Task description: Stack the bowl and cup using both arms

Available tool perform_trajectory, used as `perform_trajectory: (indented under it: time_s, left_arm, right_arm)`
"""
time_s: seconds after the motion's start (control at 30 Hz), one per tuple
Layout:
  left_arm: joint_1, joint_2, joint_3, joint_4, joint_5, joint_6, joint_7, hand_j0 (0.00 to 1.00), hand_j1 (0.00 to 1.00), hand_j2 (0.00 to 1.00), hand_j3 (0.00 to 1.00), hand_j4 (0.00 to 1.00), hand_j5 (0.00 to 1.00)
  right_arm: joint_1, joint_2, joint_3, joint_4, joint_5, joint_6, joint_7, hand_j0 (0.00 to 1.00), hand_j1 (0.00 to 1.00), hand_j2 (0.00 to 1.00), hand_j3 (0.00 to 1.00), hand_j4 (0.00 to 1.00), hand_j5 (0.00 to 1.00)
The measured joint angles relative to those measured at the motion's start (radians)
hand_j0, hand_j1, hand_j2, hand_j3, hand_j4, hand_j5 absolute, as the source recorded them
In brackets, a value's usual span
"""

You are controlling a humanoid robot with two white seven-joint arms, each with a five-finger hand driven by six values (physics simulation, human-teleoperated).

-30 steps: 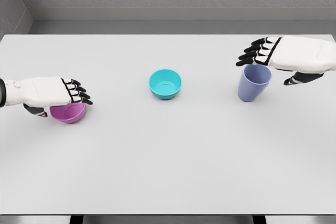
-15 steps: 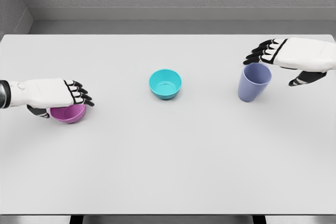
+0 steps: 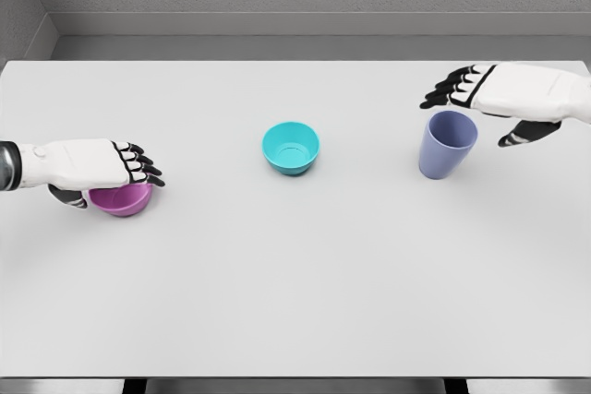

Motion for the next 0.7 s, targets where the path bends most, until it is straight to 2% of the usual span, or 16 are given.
perform_trajectory:
  time_s: [0.3, 0.37, 0.47, 0.5, 0.6, 0.7]
  left_arm:
    - [0.000, -0.005, 0.000, 0.001, -0.001, 0.000, 0.000, 1.00, 1.00, 1.00, 1.00, 1.00, 1.00]
    - [0.000, -0.005, 0.000, 0.001, -0.001, 0.000, 0.000, 0.93, 0.93, 0.93, 0.93, 0.93, 0.93]
    - [0.000, -0.005, 0.000, 0.001, -0.001, 0.000, 0.000, 0.73, 0.73, 0.73, 0.73, 0.73, 0.73]
    - [0.000, -0.005, 0.000, 0.000, -0.002, 0.000, 0.000, 0.69, 0.69, 0.69, 0.69, 0.69, 0.69]
    - [0.000, -0.005, 0.001, 0.000, -0.003, 0.000, -0.001, 0.61, 0.61, 0.61, 0.61, 0.61, 0.61]
    - [0.000, -0.005, 0.001, 0.000, -0.002, 0.000, 0.000, 0.58, 0.58, 0.58, 0.58, 0.58, 0.58]
  right_arm:
    - [-0.014, 0.025, 0.018, 0.017, 0.023, 0.000, 0.000, 1.00, 1.00, 1.00, 1.00, 1.00, 1.00]
    - [-0.021, 0.033, 0.030, 0.025, 0.026, 0.000, 0.000, 1.00, 1.00, 1.00, 1.00, 1.00, 1.00]
    - [-0.023, 0.041, 0.042, 0.031, 0.028, 0.000, 0.000, 1.00, 1.00, 1.00, 1.00, 1.00, 1.00]
    - [-0.023, 0.042, 0.047, 0.033, 0.028, 0.000, 0.000, 1.00, 1.00, 1.00, 1.00, 1.00, 1.00]
    - [-0.023, 0.046, 0.057, 0.046, 0.035, 0.000, 0.000, 1.00, 1.00, 1.00, 1.00, 1.00, 1.00]
    - [-0.026, 0.051, 0.061, 0.060, 0.039, 0.000, 0.000, 1.00, 1.00, 1.00, 1.00, 1.00, 1.00]
